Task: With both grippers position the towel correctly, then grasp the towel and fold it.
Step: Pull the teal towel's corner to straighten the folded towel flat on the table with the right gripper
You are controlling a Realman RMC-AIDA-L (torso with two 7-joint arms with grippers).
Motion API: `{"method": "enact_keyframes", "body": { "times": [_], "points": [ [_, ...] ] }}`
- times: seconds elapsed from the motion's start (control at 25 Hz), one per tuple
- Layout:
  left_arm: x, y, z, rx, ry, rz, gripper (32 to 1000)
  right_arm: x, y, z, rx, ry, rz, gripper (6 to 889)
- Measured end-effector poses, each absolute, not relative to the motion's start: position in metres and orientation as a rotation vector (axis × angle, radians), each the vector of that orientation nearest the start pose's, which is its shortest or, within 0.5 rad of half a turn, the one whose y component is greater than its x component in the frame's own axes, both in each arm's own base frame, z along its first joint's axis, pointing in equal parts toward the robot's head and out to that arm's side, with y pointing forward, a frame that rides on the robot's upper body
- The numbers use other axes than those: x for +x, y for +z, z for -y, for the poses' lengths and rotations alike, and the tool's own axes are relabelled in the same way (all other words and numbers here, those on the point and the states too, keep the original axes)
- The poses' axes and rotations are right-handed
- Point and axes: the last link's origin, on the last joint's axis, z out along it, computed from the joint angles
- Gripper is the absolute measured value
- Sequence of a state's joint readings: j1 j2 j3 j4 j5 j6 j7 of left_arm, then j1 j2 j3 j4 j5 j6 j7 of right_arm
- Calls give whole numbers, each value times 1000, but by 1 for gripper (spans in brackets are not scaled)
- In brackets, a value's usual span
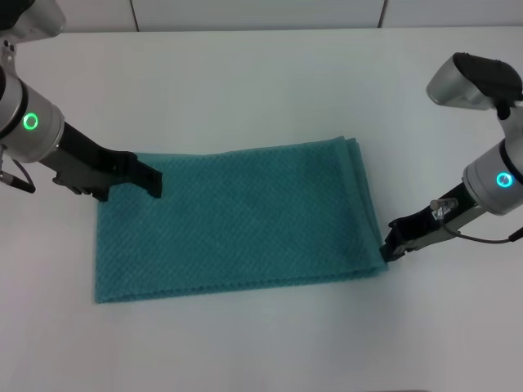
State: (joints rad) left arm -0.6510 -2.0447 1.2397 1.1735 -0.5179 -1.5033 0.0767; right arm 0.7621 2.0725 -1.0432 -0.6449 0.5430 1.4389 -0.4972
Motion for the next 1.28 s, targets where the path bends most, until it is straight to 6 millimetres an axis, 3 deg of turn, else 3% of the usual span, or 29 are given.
{"method": "enact_keyframes", "body": {
  "times": [0.68, 1.08, 1.28],
  "points": [
    [-215, 17, -376, -2072, 295, 1662, 809, 249, -37, -353, -2403, -370, -1764, 54],
    [-215, 19, -378, -2073, 293, 1652, 804, 245, -36, -355, -2388, -369, -1789, 275],
    [-215, 19, -378, -2076, 298, 1645, 801, 244, -35, -356, -2382, -365, -1789, 454]
  ]
}}
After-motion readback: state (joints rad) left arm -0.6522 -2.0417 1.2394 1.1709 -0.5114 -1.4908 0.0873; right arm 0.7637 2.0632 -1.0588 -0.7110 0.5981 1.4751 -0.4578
